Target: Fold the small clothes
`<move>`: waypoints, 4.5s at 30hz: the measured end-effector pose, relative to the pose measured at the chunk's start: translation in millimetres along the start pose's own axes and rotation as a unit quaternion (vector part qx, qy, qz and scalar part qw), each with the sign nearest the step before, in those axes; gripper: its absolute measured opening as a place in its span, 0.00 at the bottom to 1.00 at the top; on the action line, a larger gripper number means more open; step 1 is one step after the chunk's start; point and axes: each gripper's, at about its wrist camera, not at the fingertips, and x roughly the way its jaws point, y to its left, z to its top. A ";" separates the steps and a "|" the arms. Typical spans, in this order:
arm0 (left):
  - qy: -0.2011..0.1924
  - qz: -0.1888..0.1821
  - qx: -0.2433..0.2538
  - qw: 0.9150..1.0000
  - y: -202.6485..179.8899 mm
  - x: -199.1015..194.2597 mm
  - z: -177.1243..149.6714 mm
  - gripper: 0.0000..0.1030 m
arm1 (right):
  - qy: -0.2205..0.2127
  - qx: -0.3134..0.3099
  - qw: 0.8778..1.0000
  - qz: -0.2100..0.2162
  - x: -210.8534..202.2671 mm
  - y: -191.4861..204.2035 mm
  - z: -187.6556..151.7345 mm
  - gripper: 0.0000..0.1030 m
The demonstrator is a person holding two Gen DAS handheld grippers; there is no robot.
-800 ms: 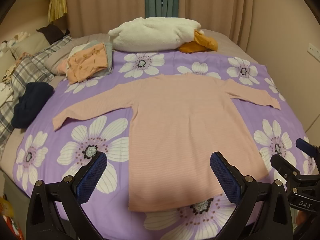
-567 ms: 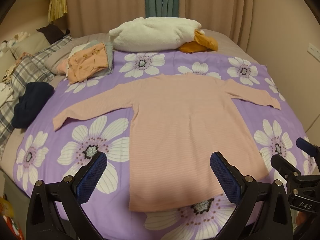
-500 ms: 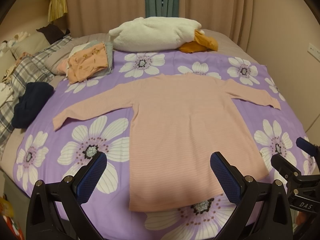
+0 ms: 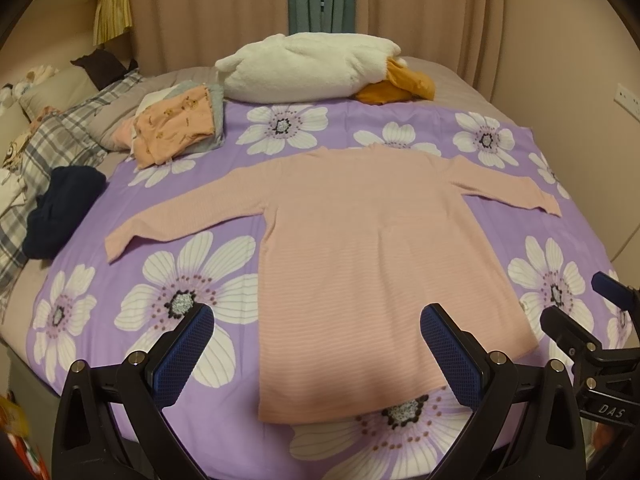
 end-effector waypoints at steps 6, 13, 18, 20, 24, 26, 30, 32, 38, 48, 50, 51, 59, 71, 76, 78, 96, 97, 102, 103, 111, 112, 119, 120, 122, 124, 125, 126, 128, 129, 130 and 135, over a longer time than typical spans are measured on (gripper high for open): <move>0.001 -0.001 0.001 1.000 0.1 0.0 0.0 0.99 | 0.000 -0.002 1.000 -0.002 -1.2 -2.8 -1.0 1.00; 0.003 -0.001 -0.001 1.000 0.1 2.3 2.9 0.99 | 0.003 0.001 1.000 0.002 -0.5 -2.3 -1.3 1.00; 0.001 -0.002 0.000 1.000 0.4 2.2 2.5 0.99 | 0.004 0.001 1.000 0.002 -0.4 -2.0 -1.0 1.00; 0.002 -0.002 -0.001 1.000 0.4 2.2 3.0 0.99 | 0.002 0.001 1.000 0.002 -0.4 -2.0 -1.2 1.00; 0.005 -0.003 -0.002 1.000 0.3 2.4 2.8 0.99 | -0.010 -0.002 1.000 -0.001 -0.7 -1.6 -2.3 1.00; 0.010 -0.006 -0.006 1.000 0.5 2.5 3.3 0.99 | -0.010 0.001 1.000 -0.001 0.2 -0.9 -3.0 1.00; 0.016 -0.011 -0.010 1.000 0.5 7.0 -0.5 0.99 | 0.011 0.011 1.000 0.006 5.9 -1.5 -4.8 1.00; 0.033 -0.033 -0.028 0.999 0.0 16.4 -4.0 0.99 | 0.007 0.019 0.999 0.026 9.2 -3.6 -6.8 1.00; 0.098 -0.117 -0.111 0.982 10.0 46.1 -10.0 0.99 | 0.009 0.091 0.989 0.118 40.6 -30.6 -19.0 1.00; 0.092 -0.162 -0.141 0.972 18.1 97.6 -5.1 0.99 | -0.029 0.317 0.937 0.141 103.8 -149.9 -30.9 0.99; 0.079 -0.159 -0.138 0.974 17.3 106.3 1.3 0.99 | -0.026 0.336 0.935 0.109 111.9 -172.3 -28.2 0.98; 0.089 -0.145 -0.133 0.976 18.2 111.2 2.9 0.99 | -0.034 0.346 0.933 0.096 118.2 -188.5 -22.8 0.97; 0.155 -0.080 -0.104 0.979 24.9 153.6 19.1 0.99 | -0.035 0.413 0.908 0.061 170.1 -274.5 -3.4 0.89; 0.115 -0.088 -0.096 0.985 1.2 189.6 60.0 0.99 | -0.103 0.541 0.831 0.087 225.3 -375.1 22.0 0.61; 0.122 -0.078 -0.096 0.985 -1.1 200.7 63.8 0.99 | -0.107 0.562 0.818 0.061 231.0 -399.7 21.2 0.25; 0.125 -0.074 -0.096 0.985 -0.6 203.3 64.0 0.99 | -0.103 0.558 0.822 0.046 225.7 -406.3 17.4 0.13; 0.097 -0.072 -0.134 0.984 26.5 193.4 68.3 0.99 | -0.109 0.400 0.910 0.011 159.0 -353.7 119.4 0.07; 0.098 -0.074 -0.139 0.983 30.5 192.2 67.3 0.99 | -0.112 0.381 0.917 0.017 155.5 -340.6 136.9 0.07; 0.093 -0.074 -0.151 0.981 50.8 182.5 64.6 0.99 | -0.114 0.286 0.950 0.050 145.8 -257.0 215.9 0.07; 0.092 -0.072 -0.154 0.981 55.7 180.5 63.8 0.99 | -0.113 0.270 0.954 0.059 146.6 -236.9 226.8 0.07; 0.073 -0.068 -0.195 0.976 103.9 164.3 56.9 0.99 | -0.087 0.118 0.983 0.114 178.4 -59.8 290.7 0.06; 0.072 -0.065 -0.202 0.975 111.5 163.2 55.1 0.99 | -0.080 0.093 0.986 0.112 186.5 -37.7 289.9 0.07; 0.065 -0.044 -0.241 0.967 154.7 160.6 44.9 0.99 | -0.002 -0.068 0.994 0.088 258.2 73.4 242.6 0.08; 0.066 -0.041 -0.245 0.966 158.6 162.0 44.1 0.99 | 0.016 -0.101 0.992 0.079 272.9 89.1 225.3 0.08; 0.068 -0.038 -0.251 0.965 164.4 163.6 42.1 0.99 | 0.041 -0.144 0.986 0.067 292.6 106.0 201.4 0.09; 0.069 -0.038 -0.253 0.964 166.7 164.6 41.1 0.99 | 0.062 -0.176 0.980 0.065 305.4 120.8 182.6 0.08; 0.068 -0.039 -0.255 0.964 167.8 165.2 41.5 0.99 | 0.072 -0.187 0.977 0.067 310.3 127.4 174.7 0.10; 0.067 -0.042 -0.256 0.963 167.7 166.8 43.1 0.99 | 0.092 -0.199 0.973 0.077 316.5 131.8 164.9 0.19; 0.068 -0.057 -0.257 0.962 165.0 171.0 50.3 0.99 | 0.102 -0.199 0.969 0.108 314.4 137.1 153.4 0.38; 0.068 -0.063 -0.256 0.962 163.0 173.1 54.3 0.99 | 0.097 -0.196 0.966 0.139 306.4 132.1 151.8 0.43; 0.065 -0.073 -0.253 0.963 159.7 175.7 60.7 0.99 | 0.088 -0.192 0.964 0.160 297.8 126.9 152.1 0.44; 0.034 -0.139 -0.221 0.965 132.5 186.3 102.0 0.99 | 0.042 -0.078 0.964 0.251 263.6 52.5 168.2 0.60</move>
